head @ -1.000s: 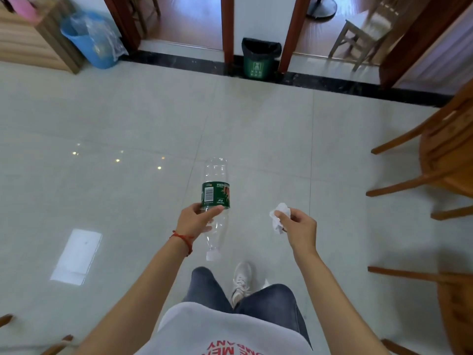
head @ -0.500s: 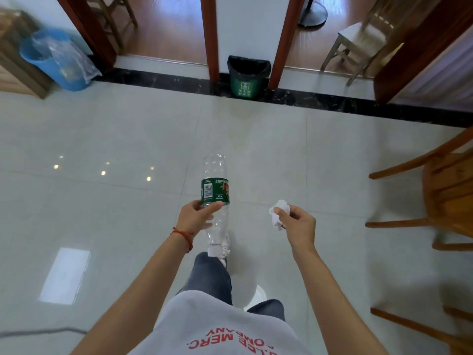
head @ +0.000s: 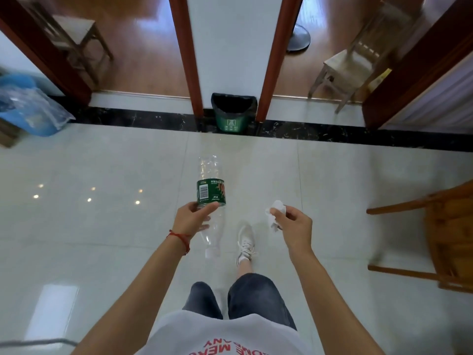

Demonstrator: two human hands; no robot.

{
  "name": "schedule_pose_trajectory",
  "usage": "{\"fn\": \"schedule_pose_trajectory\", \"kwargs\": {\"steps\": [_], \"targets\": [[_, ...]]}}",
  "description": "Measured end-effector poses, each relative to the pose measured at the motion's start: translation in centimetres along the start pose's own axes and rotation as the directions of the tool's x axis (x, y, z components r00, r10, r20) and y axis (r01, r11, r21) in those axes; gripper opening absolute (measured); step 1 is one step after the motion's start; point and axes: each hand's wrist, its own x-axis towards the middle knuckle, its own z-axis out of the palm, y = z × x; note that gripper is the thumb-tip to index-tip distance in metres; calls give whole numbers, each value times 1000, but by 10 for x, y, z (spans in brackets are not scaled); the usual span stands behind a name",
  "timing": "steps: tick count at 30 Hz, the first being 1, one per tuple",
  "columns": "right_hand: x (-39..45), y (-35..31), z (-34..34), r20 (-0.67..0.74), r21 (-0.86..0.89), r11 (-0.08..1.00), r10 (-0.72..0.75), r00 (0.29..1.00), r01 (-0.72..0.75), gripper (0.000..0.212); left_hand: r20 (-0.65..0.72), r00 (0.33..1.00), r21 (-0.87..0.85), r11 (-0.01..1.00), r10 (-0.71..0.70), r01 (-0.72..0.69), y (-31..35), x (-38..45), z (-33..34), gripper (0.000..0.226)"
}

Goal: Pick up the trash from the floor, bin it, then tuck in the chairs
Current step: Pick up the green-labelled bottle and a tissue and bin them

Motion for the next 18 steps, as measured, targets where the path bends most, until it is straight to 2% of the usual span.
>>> {"fn": "schedule_pose_trajectory", "kwargs": {"steps": [6, 11, 14, 18], "targets": [[109, -62, 28, 36, 49, 999, -17, 999, 15, 7, -39, 999, -23, 999, 24, -25, 81, 84, 29, 41], [184, -118, 46, 97, -18, 997, -75, 992, 78, 6, -54, 997, -36, 998, 54, -56, 149, 141, 49, 41], [222, -145, 59, 99, -29, 997, -69, 993, 72, 4, -60, 997, -39, 998, 46, -48, 181, 174, 56, 41], [273, -167, 82, 103, -59, 997, -36, 994, 43, 11, -72, 997, -44, 999, 18, -22, 216, 226, 63, 40]]}}
